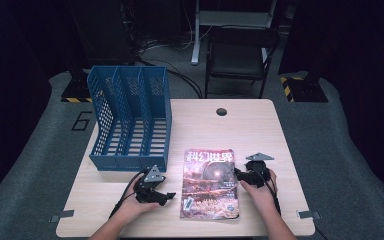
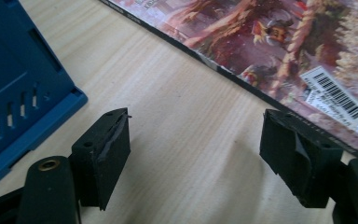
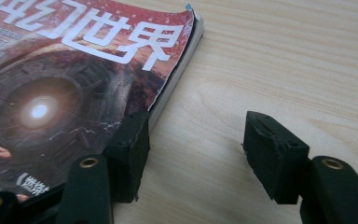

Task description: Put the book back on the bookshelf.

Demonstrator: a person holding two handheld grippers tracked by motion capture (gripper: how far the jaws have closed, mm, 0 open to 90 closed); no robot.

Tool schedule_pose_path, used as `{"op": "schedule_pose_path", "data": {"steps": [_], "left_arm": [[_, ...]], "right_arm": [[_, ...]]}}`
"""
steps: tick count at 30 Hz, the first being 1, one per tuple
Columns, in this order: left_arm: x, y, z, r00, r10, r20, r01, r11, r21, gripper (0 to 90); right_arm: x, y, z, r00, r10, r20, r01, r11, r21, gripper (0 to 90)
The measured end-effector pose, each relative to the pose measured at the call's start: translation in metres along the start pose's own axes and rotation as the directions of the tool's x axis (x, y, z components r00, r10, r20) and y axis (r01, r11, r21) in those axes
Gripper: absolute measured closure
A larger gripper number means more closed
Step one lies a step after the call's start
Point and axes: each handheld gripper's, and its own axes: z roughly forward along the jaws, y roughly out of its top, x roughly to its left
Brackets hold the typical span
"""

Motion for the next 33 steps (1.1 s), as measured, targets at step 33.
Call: {"op": "schedule_pose_path", "data": {"steps": [33], "left_arm": [[-0.044, 0.022, 0.021, 0.9958, -0.071, 0.058, 0.070, 0.9974, 0.015, 33.1]], "right_arm": [[0.009, 0.009, 0.003, 0.9823, 0.084, -0.167, -0.080, 0.996, 0.029, 37.2]]}}
